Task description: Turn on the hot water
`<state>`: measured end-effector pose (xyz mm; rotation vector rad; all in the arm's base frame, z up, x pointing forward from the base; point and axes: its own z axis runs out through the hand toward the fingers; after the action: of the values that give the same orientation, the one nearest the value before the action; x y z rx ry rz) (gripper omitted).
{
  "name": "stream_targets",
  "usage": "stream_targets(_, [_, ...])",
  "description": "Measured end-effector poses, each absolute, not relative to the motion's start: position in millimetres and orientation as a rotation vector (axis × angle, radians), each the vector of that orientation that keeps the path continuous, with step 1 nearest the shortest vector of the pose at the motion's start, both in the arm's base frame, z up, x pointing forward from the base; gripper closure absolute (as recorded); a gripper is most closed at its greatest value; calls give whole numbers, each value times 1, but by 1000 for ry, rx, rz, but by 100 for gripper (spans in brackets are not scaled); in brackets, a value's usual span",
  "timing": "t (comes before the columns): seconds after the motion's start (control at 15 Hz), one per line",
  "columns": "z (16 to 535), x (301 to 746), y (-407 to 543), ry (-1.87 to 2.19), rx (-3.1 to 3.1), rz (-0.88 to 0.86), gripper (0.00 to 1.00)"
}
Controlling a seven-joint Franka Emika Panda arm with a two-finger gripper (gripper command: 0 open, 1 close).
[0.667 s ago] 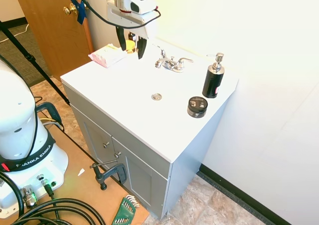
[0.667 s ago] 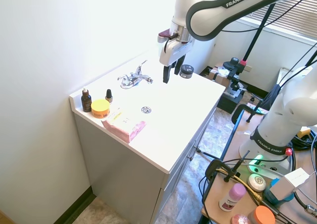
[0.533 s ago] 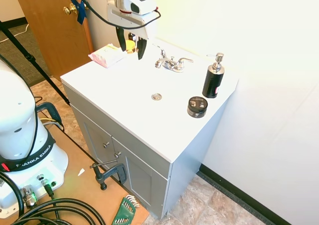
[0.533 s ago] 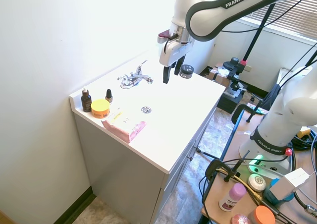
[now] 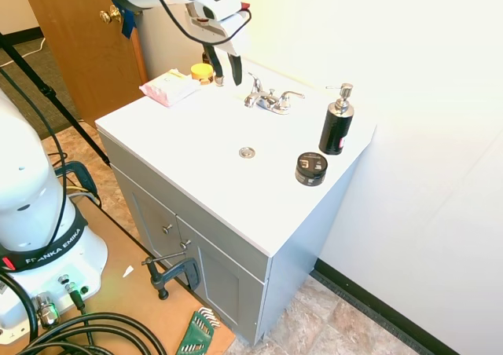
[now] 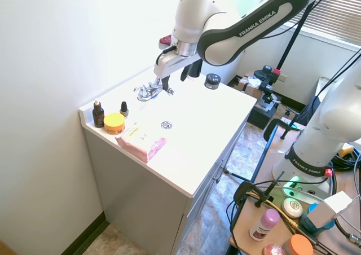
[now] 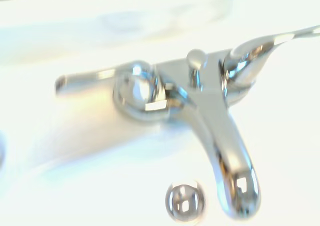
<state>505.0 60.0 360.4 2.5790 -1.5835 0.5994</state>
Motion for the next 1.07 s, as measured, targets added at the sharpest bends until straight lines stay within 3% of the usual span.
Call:
stream_targets(0.53, [328, 565, 86, -1668, 2471, 866, 0])
stream_targets(1.07, [290, 596, 96, -1677, 2442, 831, 0])
